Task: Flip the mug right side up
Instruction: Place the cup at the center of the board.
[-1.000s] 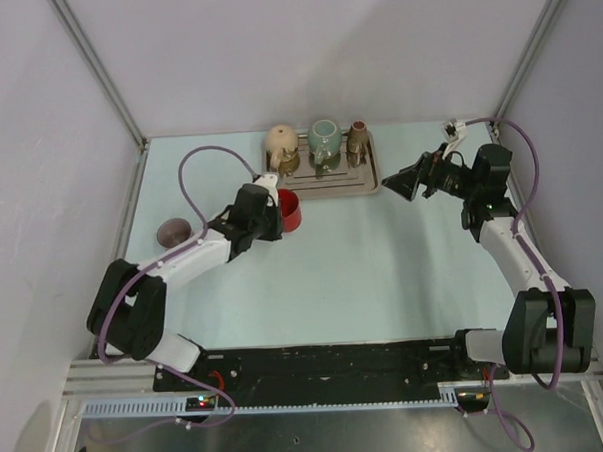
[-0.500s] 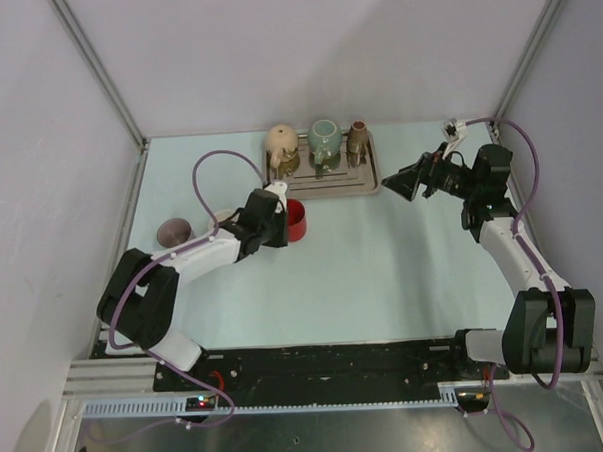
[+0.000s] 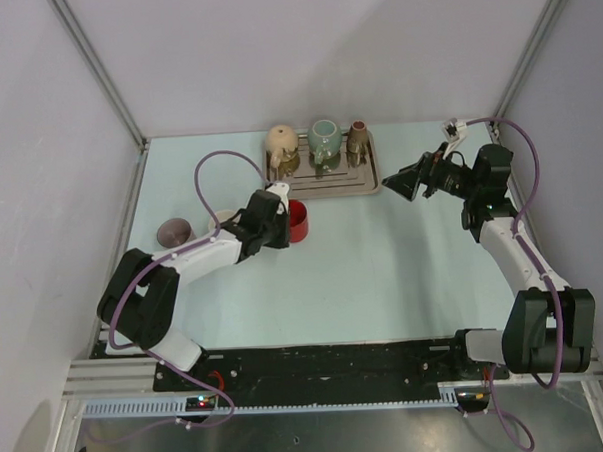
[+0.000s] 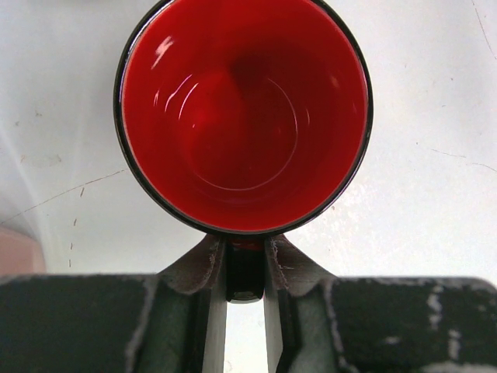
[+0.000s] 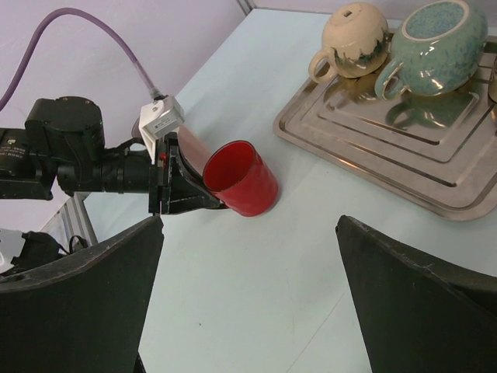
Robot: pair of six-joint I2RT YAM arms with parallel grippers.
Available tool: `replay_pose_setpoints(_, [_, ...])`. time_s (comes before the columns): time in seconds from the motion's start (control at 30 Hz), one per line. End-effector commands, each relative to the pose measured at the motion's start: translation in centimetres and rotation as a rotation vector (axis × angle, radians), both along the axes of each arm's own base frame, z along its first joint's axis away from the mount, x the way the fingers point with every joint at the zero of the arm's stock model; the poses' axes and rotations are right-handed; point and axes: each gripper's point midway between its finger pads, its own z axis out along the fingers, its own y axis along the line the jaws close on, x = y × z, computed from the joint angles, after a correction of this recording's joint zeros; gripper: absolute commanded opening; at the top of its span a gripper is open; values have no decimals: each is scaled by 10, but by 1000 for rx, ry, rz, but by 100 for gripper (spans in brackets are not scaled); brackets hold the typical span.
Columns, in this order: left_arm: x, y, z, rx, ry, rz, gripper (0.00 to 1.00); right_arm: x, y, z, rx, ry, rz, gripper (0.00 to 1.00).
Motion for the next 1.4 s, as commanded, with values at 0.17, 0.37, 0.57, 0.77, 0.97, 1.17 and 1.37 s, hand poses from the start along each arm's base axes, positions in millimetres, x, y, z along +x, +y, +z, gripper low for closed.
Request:
replay_pose_setpoints(0.17, [19,-12,28,-59,-144,14,12,1,-2,4,7,-22,-1,99])
replay_pose_setpoints(0.37, [17,-13,26,-64,-136,8,15,2,-3,4,10,-22,-2,99])
replay_pose_setpoints(0.57, [14,-13,26,-68,-136,4,25,1,-4,5,18,-21,-3,100])
replay_pose_setpoints(0.77, [11,-11,29,-75,-144,2,30,1,-5,7,22,-22,-4,99])
replay_pose_setpoints(0.97, [8,-12,31,-87,-148,-4,33,0,-6,9,25,-24,-6,99])
replay_pose_setpoints(1.17, [4,-15,35,-107,-146,-28,44,0,-8,10,26,-24,-9,99])
replay_pose_setpoints(1.37, [-1,-15,49,-111,-189,-81,62,0,-8,10,28,-25,-9,100])
